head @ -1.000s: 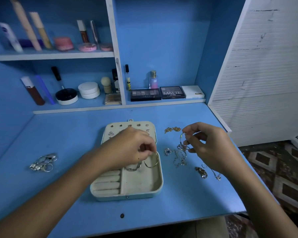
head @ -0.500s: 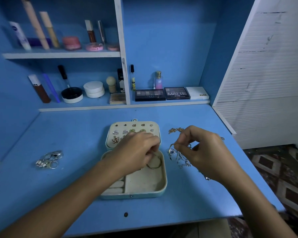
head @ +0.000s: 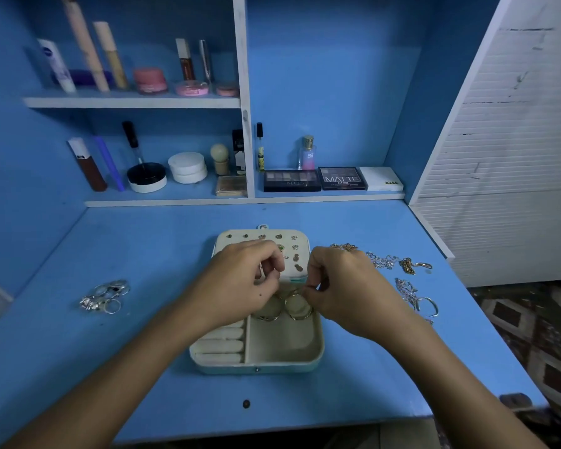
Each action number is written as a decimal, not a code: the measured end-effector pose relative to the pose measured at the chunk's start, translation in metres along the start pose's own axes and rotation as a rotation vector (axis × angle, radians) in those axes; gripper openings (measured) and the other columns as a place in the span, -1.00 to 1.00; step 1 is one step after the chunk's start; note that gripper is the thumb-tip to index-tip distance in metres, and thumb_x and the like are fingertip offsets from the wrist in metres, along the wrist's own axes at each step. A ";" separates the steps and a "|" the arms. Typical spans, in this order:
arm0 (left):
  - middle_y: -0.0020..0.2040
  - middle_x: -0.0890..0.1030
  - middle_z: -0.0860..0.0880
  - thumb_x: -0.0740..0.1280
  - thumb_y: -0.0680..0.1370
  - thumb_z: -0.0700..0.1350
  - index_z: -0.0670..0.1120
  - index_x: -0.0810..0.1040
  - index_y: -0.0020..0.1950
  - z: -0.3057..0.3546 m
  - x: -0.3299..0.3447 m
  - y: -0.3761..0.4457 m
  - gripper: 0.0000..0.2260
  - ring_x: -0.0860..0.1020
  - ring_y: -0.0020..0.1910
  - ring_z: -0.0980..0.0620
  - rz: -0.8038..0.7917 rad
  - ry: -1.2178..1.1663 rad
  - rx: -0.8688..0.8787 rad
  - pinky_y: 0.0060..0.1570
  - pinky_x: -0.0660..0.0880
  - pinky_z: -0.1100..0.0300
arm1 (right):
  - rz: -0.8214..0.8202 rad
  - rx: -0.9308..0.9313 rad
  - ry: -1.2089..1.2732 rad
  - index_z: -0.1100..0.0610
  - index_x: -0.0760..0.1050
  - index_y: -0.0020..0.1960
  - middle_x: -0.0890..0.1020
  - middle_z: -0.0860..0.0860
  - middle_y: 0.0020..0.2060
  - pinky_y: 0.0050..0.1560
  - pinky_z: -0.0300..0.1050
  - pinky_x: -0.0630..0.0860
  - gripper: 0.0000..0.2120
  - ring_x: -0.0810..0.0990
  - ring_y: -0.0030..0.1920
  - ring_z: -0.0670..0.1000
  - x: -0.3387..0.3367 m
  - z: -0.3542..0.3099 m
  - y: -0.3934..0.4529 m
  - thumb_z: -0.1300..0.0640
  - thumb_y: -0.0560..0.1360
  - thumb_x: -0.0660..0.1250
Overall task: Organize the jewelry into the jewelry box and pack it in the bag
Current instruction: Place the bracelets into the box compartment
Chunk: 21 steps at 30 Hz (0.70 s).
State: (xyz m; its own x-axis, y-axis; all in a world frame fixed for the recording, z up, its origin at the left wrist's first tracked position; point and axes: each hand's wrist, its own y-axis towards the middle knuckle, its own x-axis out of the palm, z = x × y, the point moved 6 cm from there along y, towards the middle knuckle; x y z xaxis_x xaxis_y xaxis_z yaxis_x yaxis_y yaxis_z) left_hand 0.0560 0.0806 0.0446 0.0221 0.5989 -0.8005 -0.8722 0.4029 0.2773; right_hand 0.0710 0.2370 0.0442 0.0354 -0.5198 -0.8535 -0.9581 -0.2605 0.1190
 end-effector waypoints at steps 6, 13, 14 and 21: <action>-0.10 0.41 0.20 0.40 0.39 0.17 0.12 0.42 -0.11 0.003 0.012 -0.007 -0.77 0.35 -0.01 0.14 -0.134 0.170 0.030 0.02 0.39 0.13 | 0.015 -0.045 -0.079 -0.01 0.30 -0.26 0.56 0.06 -0.33 -0.27 0.07 0.53 -0.73 0.52 -0.27 0.13 0.013 -0.003 0.009 0.24 0.45 0.35; -0.10 0.33 0.17 0.51 0.33 0.20 0.11 0.34 -0.13 0.009 0.023 -0.005 -0.61 0.27 -0.03 0.11 -0.165 0.281 -0.005 -0.08 0.27 0.14 | -0.010 -0.107 -0.093 0.01 0.28 -0.30 0.34 -0.10 -0.44 -0.40 -0.11 0.27 -0.70 0.40 -0.34 0.10 0.021 -0.004 0.011 0.34 0.39 0.31; -0.09 0.34 0.17 0.50 0.34 0.19 0.10 0.35 -0.13 0.009 0.023 -0.005 -0.62 0.26 -0.03 0.12 -0.164 0.283 -0.013 -0.10 0.24 0.14 | -0.013 -0.116 -0.096 0.00 0.24 -0.31 0.33 -0.11 -0.43 -0.39 -0.09 0.27 -0.66 0.40 -0.33 0.10 0.023 -0.005 0.011 0.34 0.39 0.31; -0.12 0.35 0.19 0.52 0.34 0.16 0.12 0.37 -0.15 0.005 0.025 -0.004 -0.65 0.24 -0.07 0.17 -0.141 0.242 -0.032 -0.13 0.19 0.17 | 0.020 0.029 -0.005 -0.01 0.26 -0.32 0.43 -0.08 -0.36 -0.33 -0.13 0.33 -0.66 0.40 -0.31 0.01 0.020 0.012 0.012 0.26 0.39 0.39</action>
State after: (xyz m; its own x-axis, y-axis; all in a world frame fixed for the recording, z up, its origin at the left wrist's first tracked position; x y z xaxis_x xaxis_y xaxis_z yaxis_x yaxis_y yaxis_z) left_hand 0.0624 0.0974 0.0267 0.0303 0.3547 -0.9345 -0.8840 0.4459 0.1406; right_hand 0.0569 0.2335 0.0222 0.0147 -0.5207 -0.8536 -0.9664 -0.2264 0.1214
